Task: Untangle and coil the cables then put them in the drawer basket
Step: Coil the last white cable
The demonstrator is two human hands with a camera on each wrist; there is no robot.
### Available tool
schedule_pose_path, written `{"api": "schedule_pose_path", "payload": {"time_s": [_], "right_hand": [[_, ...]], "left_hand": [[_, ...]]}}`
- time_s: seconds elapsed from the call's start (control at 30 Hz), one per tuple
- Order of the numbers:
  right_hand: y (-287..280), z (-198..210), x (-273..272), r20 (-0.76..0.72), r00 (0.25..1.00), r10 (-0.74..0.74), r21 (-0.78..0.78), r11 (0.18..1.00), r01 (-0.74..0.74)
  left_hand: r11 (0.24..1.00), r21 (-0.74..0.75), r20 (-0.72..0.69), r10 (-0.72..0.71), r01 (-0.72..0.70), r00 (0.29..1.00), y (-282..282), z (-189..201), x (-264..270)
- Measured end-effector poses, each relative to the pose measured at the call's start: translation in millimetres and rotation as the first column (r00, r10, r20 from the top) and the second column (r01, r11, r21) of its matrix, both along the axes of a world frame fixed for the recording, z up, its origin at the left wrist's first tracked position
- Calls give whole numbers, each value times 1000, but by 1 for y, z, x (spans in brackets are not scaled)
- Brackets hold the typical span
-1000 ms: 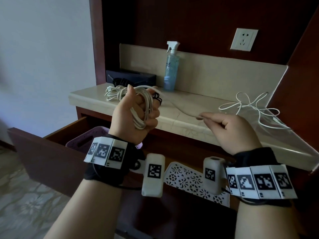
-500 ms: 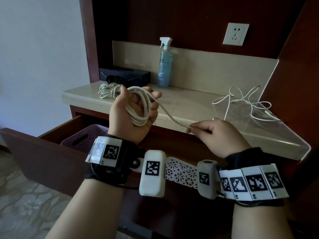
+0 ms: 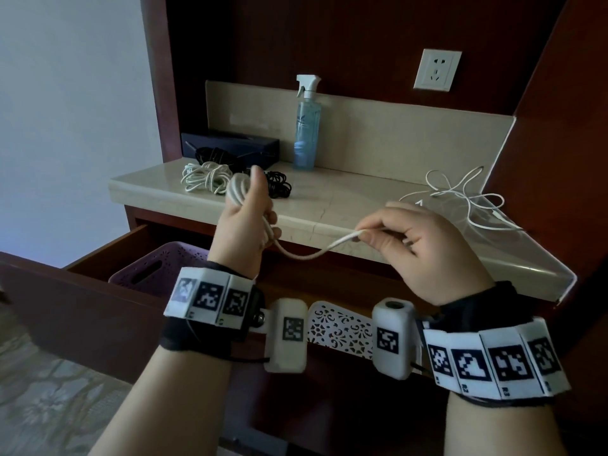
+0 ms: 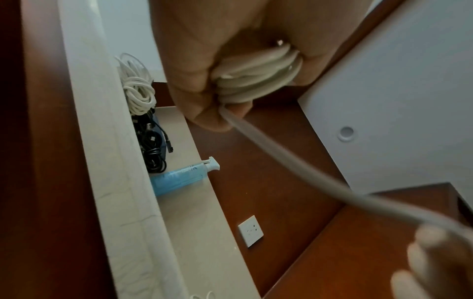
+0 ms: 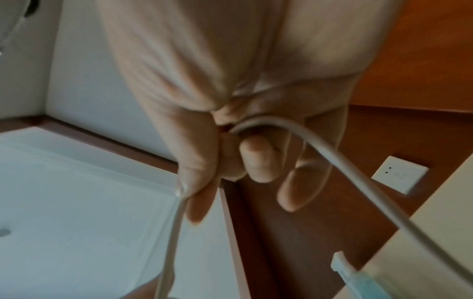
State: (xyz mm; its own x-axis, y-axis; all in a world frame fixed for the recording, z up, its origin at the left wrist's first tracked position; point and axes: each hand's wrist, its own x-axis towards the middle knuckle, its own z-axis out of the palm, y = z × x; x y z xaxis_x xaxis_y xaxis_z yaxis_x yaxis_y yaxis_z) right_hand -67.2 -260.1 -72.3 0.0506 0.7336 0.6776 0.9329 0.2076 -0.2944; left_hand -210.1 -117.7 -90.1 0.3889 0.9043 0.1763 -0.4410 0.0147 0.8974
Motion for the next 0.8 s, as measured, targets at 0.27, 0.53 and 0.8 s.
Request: {"api": "schedule_pose_path", "payload": {"time_s": [0.27, 0.53, 0.8], "right_hand": [[14, 18, -10, 3, 1000, 22, 254, 967, -22], [27, 18, -11, -120, 993, 8, 254, 967, 23], [25, 11, 6, -235, 964, -126, 184, 968, 172]], "left_hand": [[813, 190, -286, -490, 550, 823, -18, -13, 5], [697, 114, -376, -629, 708, 681, -24, -12, 3], [614, 158, 88, -788, 773, 609, -16, -5, -6]]}}
